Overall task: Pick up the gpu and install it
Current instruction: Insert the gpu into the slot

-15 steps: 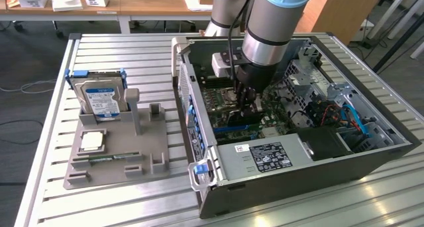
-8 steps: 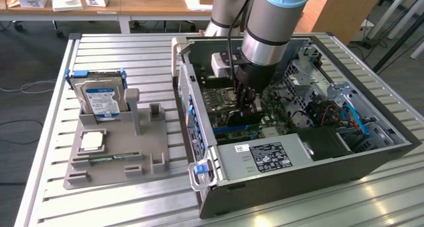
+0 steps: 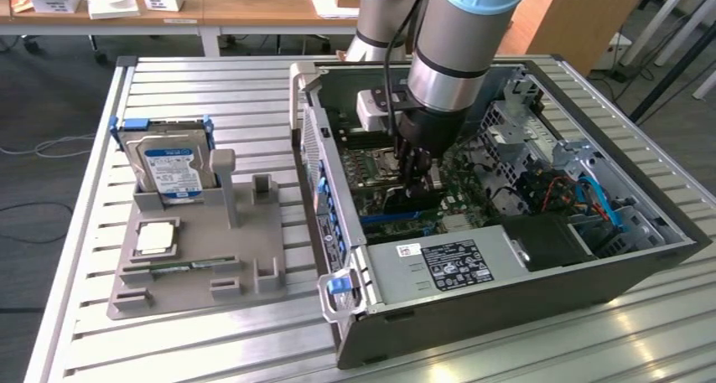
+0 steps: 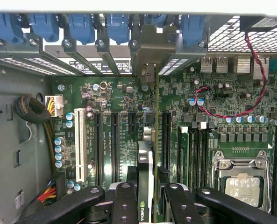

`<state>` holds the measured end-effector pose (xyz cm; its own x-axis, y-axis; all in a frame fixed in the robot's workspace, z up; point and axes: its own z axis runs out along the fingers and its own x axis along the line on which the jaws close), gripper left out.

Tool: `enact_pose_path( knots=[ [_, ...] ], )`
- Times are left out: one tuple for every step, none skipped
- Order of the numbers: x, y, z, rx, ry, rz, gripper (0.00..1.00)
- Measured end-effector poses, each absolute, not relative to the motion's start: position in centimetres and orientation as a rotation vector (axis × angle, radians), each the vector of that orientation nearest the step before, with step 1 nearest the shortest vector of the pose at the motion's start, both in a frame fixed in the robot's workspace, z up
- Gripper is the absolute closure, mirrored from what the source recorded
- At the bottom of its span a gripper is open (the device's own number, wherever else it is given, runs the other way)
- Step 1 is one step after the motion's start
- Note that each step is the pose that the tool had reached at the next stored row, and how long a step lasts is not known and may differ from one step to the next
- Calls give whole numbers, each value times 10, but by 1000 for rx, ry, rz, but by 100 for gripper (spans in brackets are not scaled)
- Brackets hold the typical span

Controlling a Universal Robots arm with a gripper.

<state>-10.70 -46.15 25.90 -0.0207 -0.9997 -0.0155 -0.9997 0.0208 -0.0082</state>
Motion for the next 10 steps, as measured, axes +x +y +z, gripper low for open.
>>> enact_pose_path(
  knots=[
    [-107, -462, 259, -2186, 2232, 8, 73],
    [-107, -462, 259, -2186, 2232, 8, 73],
    [-107, -462, 259, -2186, 2232, 8, 73],
    [-107, -462, 259, -2186, 2232, 8, 73],
    [-107, -462, 259, -2186, 2232, 8, 73],
    [-107, -462, 259, -2186, 2232, 8, 73],
    [-107, -462, 259, -2186, 2232, 8, 73],
    [-107, -462, 259, -2186, 2232, 8, 73],
    [-107, -462, 258, -2186, 2232, 8, 73],
    [-107, -462, 258, -2186, 2232, 8, 73]
  ],
)
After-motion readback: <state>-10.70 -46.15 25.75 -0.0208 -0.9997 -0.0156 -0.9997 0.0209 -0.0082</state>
